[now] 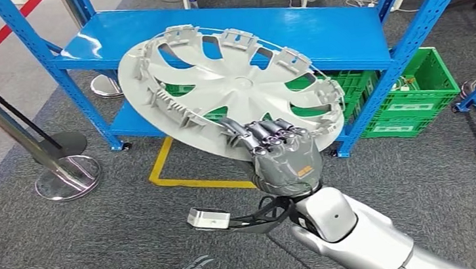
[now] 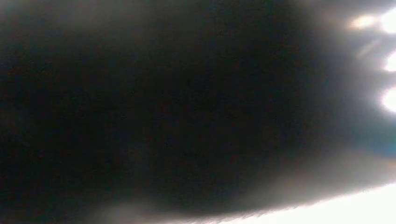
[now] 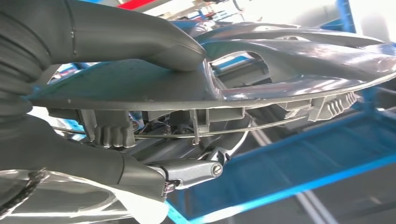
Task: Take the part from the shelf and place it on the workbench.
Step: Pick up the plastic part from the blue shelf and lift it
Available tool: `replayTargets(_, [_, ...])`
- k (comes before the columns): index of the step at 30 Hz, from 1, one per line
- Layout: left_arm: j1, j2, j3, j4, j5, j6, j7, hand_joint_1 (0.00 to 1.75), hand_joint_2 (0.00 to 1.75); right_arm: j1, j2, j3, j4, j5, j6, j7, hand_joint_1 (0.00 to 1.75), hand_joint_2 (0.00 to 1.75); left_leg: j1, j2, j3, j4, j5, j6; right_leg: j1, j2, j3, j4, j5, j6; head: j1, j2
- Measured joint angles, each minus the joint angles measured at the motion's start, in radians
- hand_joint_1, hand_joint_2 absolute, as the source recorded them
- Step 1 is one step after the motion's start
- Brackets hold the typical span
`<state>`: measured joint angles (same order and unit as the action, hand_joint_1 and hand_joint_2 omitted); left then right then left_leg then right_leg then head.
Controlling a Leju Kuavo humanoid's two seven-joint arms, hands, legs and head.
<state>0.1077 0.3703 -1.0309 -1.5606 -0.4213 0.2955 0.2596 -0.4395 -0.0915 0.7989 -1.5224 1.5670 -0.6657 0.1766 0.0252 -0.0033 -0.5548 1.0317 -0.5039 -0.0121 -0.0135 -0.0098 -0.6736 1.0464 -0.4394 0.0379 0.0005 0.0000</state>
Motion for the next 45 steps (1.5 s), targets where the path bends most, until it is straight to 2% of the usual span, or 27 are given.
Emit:
replayTargets(1, [-0.001, 0.001, -0.001, -0.004, 0.003, 0.004, 0.007, 0.00, 0.00, 0.001, -0.001, 0.001, 0.000, 0.000, 0.000, -0.001, 1.75, 1.75, 0.000, 0.003, -0.011, -0.001, 0.011, 0.011, -0.002, 0.002, -0.012, 0.028, -0.037, 0.004, 0.001, 0.000])
replayTargets(3, [-0.002, 0.002, -0.001, -0.012, 0.004, 0.005, 0.017, 0.00, 0.00, 0.003, -0.004, 0.002, 0.001, 0.000, 0.000, -0.002, 1.75, 1.75, -0.003, 0.006, -0.037, -0.002, 0.032, 0.024, -0.002, 0.005, -0.040, 0.139, -0.139, 0.009, 0.005, 0.000])
replayTargets(4, [-0.002, 0.004, -0.002, -0.017, 0.004, 0.003, 0.023, 0.00, 0.00, 0.004, -0.005, 0.002, 0.001, 0.000, 0.000, -0.002, 1.75, 1.75, -0.006, 0.006, -0.051, -0.002, 0.041, 0.027, -0.002, 0.006, -0.050, 0.204, -0.173, 0.009, 0.005, 0.000])
replayTargets(5, [-0.002, 0.008, -0.002, -0.022, 0.004, -0.001, 0.029, 0.00, 0.00, 0.005, -0.005, 0.002, 0.001, 0.000, 0.000, -0.002, 1.75, 1.75, -0.009, 0.006, -0.065, -0.002, 0.051, 0.029, -0.001, 0.006, -0.053, 0.253, -0.182, 0.008, 0.006, 0.000])
replayTargets(6, [-0.002, 0.013, -0.003, -0.028, 0.004, -0.005, 0.035, 0.00, 0.00, 0.007, -0.005, 0.002, 0.001, 0.000, 0.000, -0.002, 1.75, 1.75, -0.012, 0.007, -0.078, -0.002, 0.061, 0.029, 0.001, 0.006, -0.045, 0.277, -0.166, 0.004, 0.006, 0.000])
replayTargets(7, [-0.002, 0.020, -0.003, -0.036, 0.004, -0.009, 0.040, 0.00, 0.00, 0.007, -0.005, 0.002, 0.002, 0.000, 0.000, -0.002, 1.75, 1.75, -0.015, 0.007, -0.089, -0.002, 0.070, 0.029, 0.004, 0.006, -0.022, 0.267, -0.136, -0.003, 0.006, 0.000])
replayTargets(8, [-0.001, 0.026, -0.003, -0.044, 0.005, -0.011, 0.043, 0.00, 0.00, 0.007, -0.005, 0.002, 0.002, 0.000, 0.000, -0.001, 1.75, 1.75, -0.018, 0.007, -0.099, -0.002, 0.079, 0.029, 0.008, 0.007, 0.017, 0.224, -0.105, -0.012, 0.006, 0.000])
replayTargets(9, [-0.001, 0.031, -0.004, -0.052, 0.006, -0.012, 0.045, 0.00, 0.00, 0.007, -0.005, 0.002, 0.002, 0.000, 0.000, -0.001, 1.75, 1.75, -0.021, 0.006, -0.106, -0.002, 0.087, 0.028, 0.015, 0.007, 0.069, 0.154, -0.094, -0.026, 0.005, 0.000])
replayTargets(11, [-0.001, 0.036, -0.005, -0.061, 0.013, -0.013, 0.040, 0.00, 0.00, 0.005, -0.005, 0.002, 0.001, 0.000, 0.000, 0.000, 1.75, 1.75, -0.023, 0.006, -0.115, -0.002, 0.103, 0.022, 0.025, 0.005, 0.166, 0.010, -0.111, -0.045, 0.005, 0.000])
replayTargets(13, [-0.004, 0.032, -0.008, -0.063, 0.025, -0.014, 0.024, 0.00, 0.00, 0.005, -0.005, 0.003, 0.001, 0.000, 0.000, -0.001, 1.75, 1.75, -0.021, 0.006, -0.118, -0.006, 0.119, 0.011, 0.031, 0.004, 0.198, -0.055, -0.129, -0.048, 0.006, 0.000])
replayTargets(15, [-0.010, 0.027, -0.013, -0.061, 0.035, -0.020, 0.001, 0.00, 0.00, 0.006, -0.005, 0.004, 0.001, 0.000, 0.000, -0.002, 1.75, 1.75, -0.019, 0.006, -0.124, -0.001, 0.112, -0.001, 0.026, 0.002, 0.193, -0.067, -0.113, -0.053, 0.005, 0.000])
replayTargets(17, [-0.016, 0.024, -0.017, -0.055, 0.041, -0.030, -0.019, 0.00, 0.00, 0.007, -0.004, 0.004, 0.001, 0.000, 0.000, -0.003, 1.75, 1.75, -0.017, 0.004, -0.143, 0.060, 0.043, -0.012, 0.020, -0.001, 0.187, -0.075, -0.090, -0.062, 0.002, 0.000])
replayTargets(19, [-0.022, 0.021, -0.021, -0.048, 0.045, -0.036, -0.029, 0.00, 0.00, 0.008, -0.004, 0.006, 0.002, 0.000, 0.000, -0.003, 1.75, 1.75, -0.014, 0.004, -0.175, 0.182, -0.039, -0.022, 0.019, -0.001, 0.171, -0.072, -0.075, -0.064, 0.000, 0.000])
replayTargets(20, [-0.024, 0.020, -0.023, -0.046, 0.045, -0.038, -0.030, 0.00, 0.00, 0.010, -0.004, 0.007, 0.003, 0.000, 0.000, -0.003, 1.75, 1.75, -0.012, 0.004, -0.185, 0.234, -0.057, -0.026, 0.019, -0.001, 0.161, -0.070, -0.069, -0.063, 0.000, 0.000])
replayTargets(21, [-0.025, 0.020, -0.025, -0.043, 0.045, -0.039, -0.031, 0.00, 0.00, 0.011, -0.004, 0.008, 0.004, 0.000, 0.000, -0.003, 1.75, 1.75, -0.010, 0.004, -0.181, 0.257, -0.054, -0.030, 0.018, -0.001, 0.152, -0.065, -0.065, -0.061, 0.000, 0.000])
replayTargets(22, [-0.026, 0.020, -0.026, -0.041, 0.045, -0.040, -0.031, 0.00, 0.00, 0.012, -0.004, 0.009, 0.005, 0.000, 0.000, -0.003, 1.75, 1.75, -0.008, 0.004, -0.160, 0.241, -0.037, -0.033, 0.016, -0.001, 0.144, -0.060, -0.063, -0.059, 0.000, 0.000])
replayTargets(24, [-0.029, 0.018, -0.027, -0.037, 0.046, -0.043, -0.033, 0.00, 0.00, 0.014, -0.004, 0.011, 0.006, 0.000, 0.000, -0.004, 1.75, 1.75, -0.003, 0.004, -0.079, 0.125, 0.006, -0.040, 0.013, -0.001, 0.129, -0.046, -0.062, -0.052, 0.000, 0.000])
replayTargets(26, [-0.034, 0.015, -0.029, -0.034, 0.048, -0.049, -0.040, 0.00, 0.00, 0.014, -0.004, 0.011, 0.006, 0.000, 0.000, -0.004, 1.75, 1.75, -0.003, 0.002, -0.024, 0.030, 0.020, -0.035, 0.015, 0.000, 0.114, -0.029, -0.063, -0.043, 0.000, 0.000])
replayTargets(29, [-0.041, 0.009, -0.033, -0.025, 0.055, -0.064, -0.053, 0.00, 0.00, 0.016, -0.003, 0.011, 0.006, 0.000, 0.000, -0.008, 1.75, 1.75, -0.005, 0.001, -0.026, 0.010, 0.020, -0.011, 0.016, 0.001, 0.099, -0.017, -0.059, -0.027, -0.001, 0.000])
replayTargets(31, [-0.047, 0.005, -0.034, -0.019, 0.057, -0.073, -0.060, 0.00, 0.00, 0.016, -0.002, 0.011, 0.006, 0.000, 0.000, -0.011, 1.75, 1.75, -0.004, 0.002, -0.032, 0.006, 0.027, 0.007, 0.014, 0.003, 0.080, 0.013, -0.084, -0.017, 0.001, 0.000])
replayTargets(34, [-0.051, -0.001, -0.035, -0.011, 0.058, -0.078, -0.065, 0.00, 0.00, 0.018, -0.002, 0.011, 0.006, 0.000, 0.000, -0.014, 1.75, 1.75, -0.004, 0.003, -0.048, 0.005, 0.039, 0.024, 0.011, 0.006, 0.001, 0.189, -0.179, -0.006, 0.005, 0.000])
replayTargets(35, [-0.052, -0.002, -0.036, -0.009, 0.059, -0.079, -0.065, 0.00, 0.00, 0.020, -0.002, 0.012, 0.007, 0.000, 0.000, -0.015, 1.75, 1.75, -0.005, 0.003, -0.054, 0.005, 0.043, 0.026, 0.010, 0.006, -0.022, 0.245, -0.199, -0.005, 0.005, 0.000])
replayTargets(36, [-0.052, -0.004, -0.036, -0.006, 0.059, -0.080, -0.065, 0.00, 0.00, 0.021, -0.002, 0.012, 0.008, 0.000, 0.000, -0.015, 1.75, 1.75, -0.005, 0.002, -0.058, 0.005, 0.046, 0.027, 0.010, 0.006, -0.030, 0.270, -0.202, -0.005, 0.005, 0.000])
replayTargets(37, [-0.053, -0.005, -0.037, -0.003, 0.059, -0.080, -0.066, 0.00, 0.00, 0.022, -0.002, 0.012, 0.009, 0.000, 0.000, -0.015, 1.75, 1.75, -0.006, 0.002, -0.060, 0.006, 0.049, 0.026, 0.010, 0.006, -0.018, 0.255, -0.185, -0.008, 0.005, 0.000])
replayTargets(39, [-0.056, -0.009, -0.039, 0.002, 0.059, -0.083, -0.066, 0.00, 0.00, 0.022, -0.002, 0.011, 0.010, 0.000, 0.000, -0.015, 1.75, 1.75, -0.007, 0.001, -0.062, 0.006, 0.054, 0.023, 0.011, 0.006, 0.053, 0.127, -0.122, -0.016, 0.005, 0.000])
replayTargets(41, [-0.059, -0.012, -0.040, 0.007, 0.058, -0.086, -0.069, 0.00, 0.00, 0.019, -0.002, 0.011, 0.010, 0.000, 0.000, -0.015, 1.75, 1.75, -0.010, 0.001, -0.067, 0.007, 0.060, 0.014, 0.015, 0.006, 0.118, 0.007, -0.086, -0.024, 0.004, 0.000])
replayTargets(45, [-0.063, -0.015, -0.043, 0.016, 0.056, -0.092, -0.073, 0.00, 0.00, 0.022, 0.000, 0.010, 0.010, 0.000, 0.000, -0.014, 1.75, 1.75, -0.009, 0.001, -0.080, 0.008, 0.071, -0.012, 0.017, 0.009, 0.126, -0.028, -0.072, -0.037, 0.003, 0.000])
